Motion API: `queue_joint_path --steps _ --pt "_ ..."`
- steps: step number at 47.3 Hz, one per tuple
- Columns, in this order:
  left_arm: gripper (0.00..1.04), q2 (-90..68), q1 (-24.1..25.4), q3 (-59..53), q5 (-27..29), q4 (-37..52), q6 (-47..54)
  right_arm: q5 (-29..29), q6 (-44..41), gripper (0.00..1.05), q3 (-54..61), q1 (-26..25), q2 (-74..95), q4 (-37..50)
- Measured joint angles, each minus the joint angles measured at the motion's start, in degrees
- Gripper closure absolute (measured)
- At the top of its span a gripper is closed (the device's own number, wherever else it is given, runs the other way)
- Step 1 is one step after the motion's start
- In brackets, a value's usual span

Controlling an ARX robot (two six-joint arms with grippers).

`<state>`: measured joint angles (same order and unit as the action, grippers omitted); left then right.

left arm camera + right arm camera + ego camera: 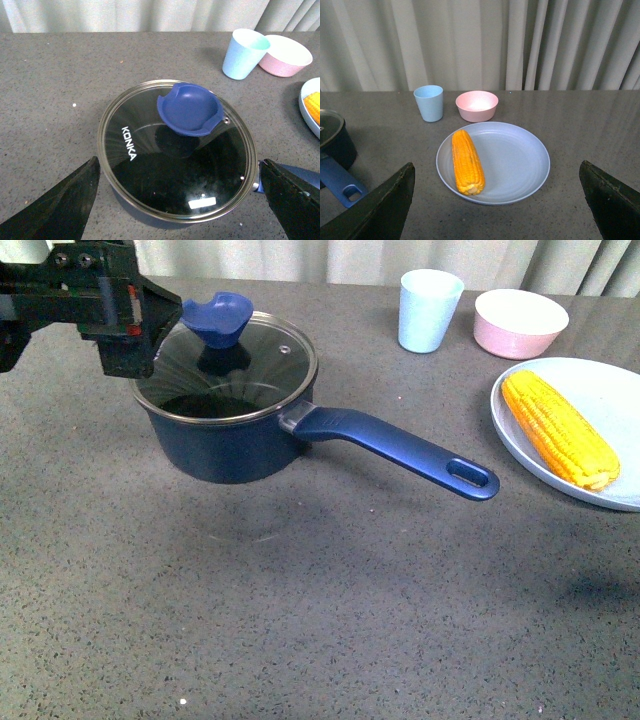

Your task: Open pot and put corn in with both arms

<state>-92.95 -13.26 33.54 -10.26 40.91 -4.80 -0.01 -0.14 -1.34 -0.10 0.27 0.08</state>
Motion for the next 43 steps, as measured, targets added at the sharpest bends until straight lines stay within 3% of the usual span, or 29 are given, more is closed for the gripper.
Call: queue_joint_path --steps 17,43 --pt "0.09 -8.2 -4.7 7.0 4.1 0.8 -0.4 0.0 0.0 0.09 0.0 0.0 0.0 0.0" --pt "0.09 -17.0 -6.8 17.5 8.5 -2.0 -0.7 0.0 0.0 0.09 0.0 0.0 0.0 0.0"
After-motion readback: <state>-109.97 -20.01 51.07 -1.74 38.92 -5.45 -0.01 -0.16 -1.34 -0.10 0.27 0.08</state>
